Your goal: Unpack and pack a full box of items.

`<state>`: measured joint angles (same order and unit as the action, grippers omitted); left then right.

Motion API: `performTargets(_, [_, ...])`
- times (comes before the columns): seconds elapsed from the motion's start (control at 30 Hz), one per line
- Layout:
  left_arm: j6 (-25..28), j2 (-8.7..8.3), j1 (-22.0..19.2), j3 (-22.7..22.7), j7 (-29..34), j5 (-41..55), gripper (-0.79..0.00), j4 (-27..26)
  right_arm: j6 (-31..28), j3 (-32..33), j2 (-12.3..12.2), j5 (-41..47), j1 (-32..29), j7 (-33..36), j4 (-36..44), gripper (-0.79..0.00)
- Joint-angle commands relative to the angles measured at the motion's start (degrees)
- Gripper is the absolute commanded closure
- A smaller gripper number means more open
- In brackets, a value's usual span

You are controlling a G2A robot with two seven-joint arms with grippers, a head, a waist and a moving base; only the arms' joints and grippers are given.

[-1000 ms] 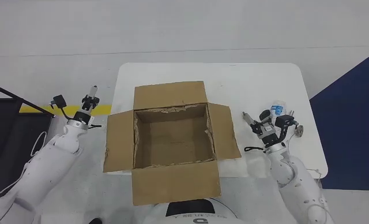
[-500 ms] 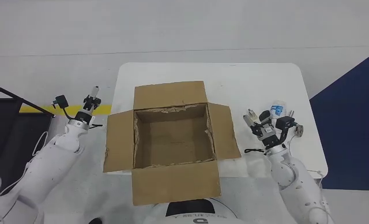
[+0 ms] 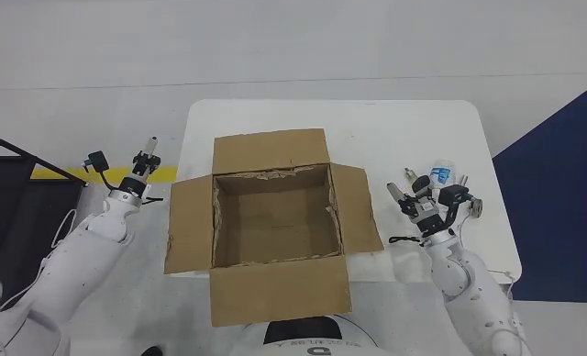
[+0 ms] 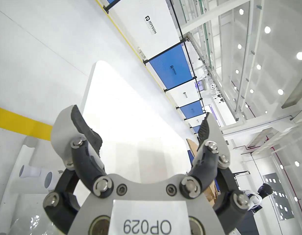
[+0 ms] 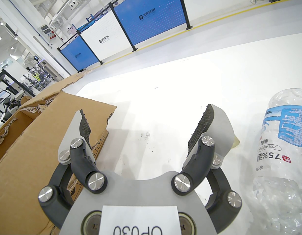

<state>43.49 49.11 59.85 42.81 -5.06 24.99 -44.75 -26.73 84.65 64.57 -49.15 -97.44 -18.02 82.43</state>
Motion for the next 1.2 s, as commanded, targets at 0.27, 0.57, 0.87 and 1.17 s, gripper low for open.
performTargets(0.27, [0.0, 0.00, 0.0, 0.0, 0.0, 0.0, -0.785, 0.0, 0.0, 0.0, 0.0, 0.0, 0.0, 0.0, 0.0, -0.785])
performTargets(0.57, [0.0, 0.00, 0.0, 0.0, 0.0, 0.0, -0.785, 0.0, 0.0, 0.0, 0.0, 0.0, 0.0, 0.0, 0.0, -0.785])
performTargets(0.87, [0.0, 0.00, 0.0, 0.0, 0.0, 0.0, -0.785, 0.0, 9.9, 0.1, 0.6, 1.1, 4.2, 2.9, 1.1, -0.785])
performTargets(1.17, [0.0, 0.00, 0.0, 0.0, 0.0, 0.0, -0.785, 0.0, 16.7, -1.4, 1.1, -1.2, 5.6, 5.3, 1.7, -0.785])
